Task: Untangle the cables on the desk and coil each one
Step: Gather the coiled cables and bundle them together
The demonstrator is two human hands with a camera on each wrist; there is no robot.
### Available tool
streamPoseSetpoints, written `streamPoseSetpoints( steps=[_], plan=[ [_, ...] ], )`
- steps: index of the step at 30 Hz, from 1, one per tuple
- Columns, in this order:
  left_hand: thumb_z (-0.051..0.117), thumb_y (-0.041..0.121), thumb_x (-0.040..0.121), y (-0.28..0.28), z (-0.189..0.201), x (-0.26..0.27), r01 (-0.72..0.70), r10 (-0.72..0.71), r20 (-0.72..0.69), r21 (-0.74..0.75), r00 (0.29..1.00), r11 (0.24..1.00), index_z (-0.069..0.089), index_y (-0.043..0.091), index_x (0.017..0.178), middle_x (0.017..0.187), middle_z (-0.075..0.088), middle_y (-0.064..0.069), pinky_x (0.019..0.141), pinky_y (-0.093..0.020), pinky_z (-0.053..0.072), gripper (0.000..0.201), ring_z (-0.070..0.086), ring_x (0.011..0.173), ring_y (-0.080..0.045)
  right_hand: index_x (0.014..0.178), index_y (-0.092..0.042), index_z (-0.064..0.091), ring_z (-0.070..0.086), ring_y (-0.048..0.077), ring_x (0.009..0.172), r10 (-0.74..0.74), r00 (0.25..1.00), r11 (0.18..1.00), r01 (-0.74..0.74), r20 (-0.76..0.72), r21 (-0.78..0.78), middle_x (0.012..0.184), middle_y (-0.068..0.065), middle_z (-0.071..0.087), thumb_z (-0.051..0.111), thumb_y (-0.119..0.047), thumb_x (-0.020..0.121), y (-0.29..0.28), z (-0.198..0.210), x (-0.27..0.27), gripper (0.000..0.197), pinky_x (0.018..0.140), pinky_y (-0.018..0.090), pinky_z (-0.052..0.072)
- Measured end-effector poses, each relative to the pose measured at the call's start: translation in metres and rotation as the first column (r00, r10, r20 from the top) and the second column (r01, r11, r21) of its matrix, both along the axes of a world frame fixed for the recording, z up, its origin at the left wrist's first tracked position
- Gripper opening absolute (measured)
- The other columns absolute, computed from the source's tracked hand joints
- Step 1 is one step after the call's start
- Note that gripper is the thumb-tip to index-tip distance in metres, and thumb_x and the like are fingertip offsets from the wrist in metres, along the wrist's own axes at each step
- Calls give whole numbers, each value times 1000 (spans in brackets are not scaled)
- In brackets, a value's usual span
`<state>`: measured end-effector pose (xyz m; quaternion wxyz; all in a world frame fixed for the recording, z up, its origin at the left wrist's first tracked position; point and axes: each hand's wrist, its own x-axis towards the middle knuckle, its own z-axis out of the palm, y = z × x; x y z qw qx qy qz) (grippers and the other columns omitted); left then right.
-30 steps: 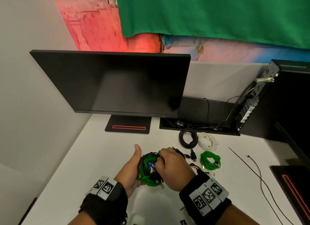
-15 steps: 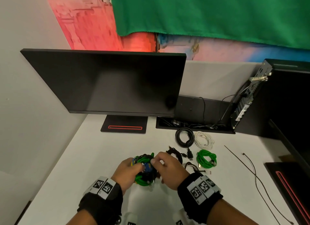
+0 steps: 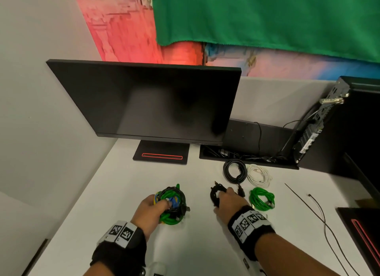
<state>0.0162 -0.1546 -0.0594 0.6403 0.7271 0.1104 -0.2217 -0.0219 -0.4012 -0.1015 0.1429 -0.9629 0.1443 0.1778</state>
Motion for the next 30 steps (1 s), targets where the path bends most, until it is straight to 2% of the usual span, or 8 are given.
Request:
streamPoseSetpoints(
  steps=[5,8,12,15,19,22,24,30],
  plan=[
    [72,9,74,8,8,2,0,2,33,-65,999,998,68,6,93,80,76,-10,59,-28,55,20,73,73,-20,110,-16,59,57,24,102,-15,983,1000,12,185,15,111,3,49,49,-36,91,3,12,2,29,87,36,48],
    [69,19,62,12,7,4,20,-16,48,-85,999,996,67,6,95,82,76,-10,62,-27,55,35,73,75,-21,83,-22,55,55,18,85,-121,901,961,2,417,275,92,-2,51,50,-32,97,-2,37,-5,18,72,27,43],
    [71,22,59,8,1,5,67,-64,82,-38,995,997,66,5,96,83,76,-10,62,-26,55,42,73,78,-22,79,-28,63,56,6,67,-414,859,533,-40,301,845,78,-7,65,45,-44,90,19,85,-25,27,64,21,44],
    [69,23,61,-1,2,4,160,-167,142,59,976,985,67,5,95,85,74,-13,73,-41,58,39,71,81,-26,75,-33,64,54,9,58,-271,930,378,-135,249,916,68,-10,60,43,-50,91,50,103,-32,31,58,24,44],
    [65,28,72,-8,13,0,248,-269,226,118,936,962,67,12,93,87,73,-11,81,-44,58,26,70,87,-27,70,-40,53,54,-4,62,-59,912,704,-250,405,664,65,-19,60,47,-46,99,65,106,-24,30,59,11,36],
    [63,23,80,-8,23,-2,235,-232,175,3,957,972,69,12,91,80,73,-10,63,-29,57,17,71,74,-19,76,-34,41,48,3,71,43,868,883,-264,495,388,75,-14,47,41,-51,100,67,105,-21,30,62,15,32],
    [65,21,80,-7,29,-5,247,-233,112,-128,966,961,70,12,96,81,73,-9,61,-26,55,19,71,70,-15,82,-28,43,46,8,76,62,854,903,-269,516,336,87,-10,44,40,-53,99,70,105,-19,31,64,15,32],
    [48,34,82,6,36,-3,91,-235,-172,-589,957,803,58,5,132,136,54,-25,106,-57,39,58,53,122,-42,79,-23,45,50,12,77,-1,833,900,-240,553,364,96,-6,43,47,-48,99,71,114,-5,32,70,18,38]
  ],
)
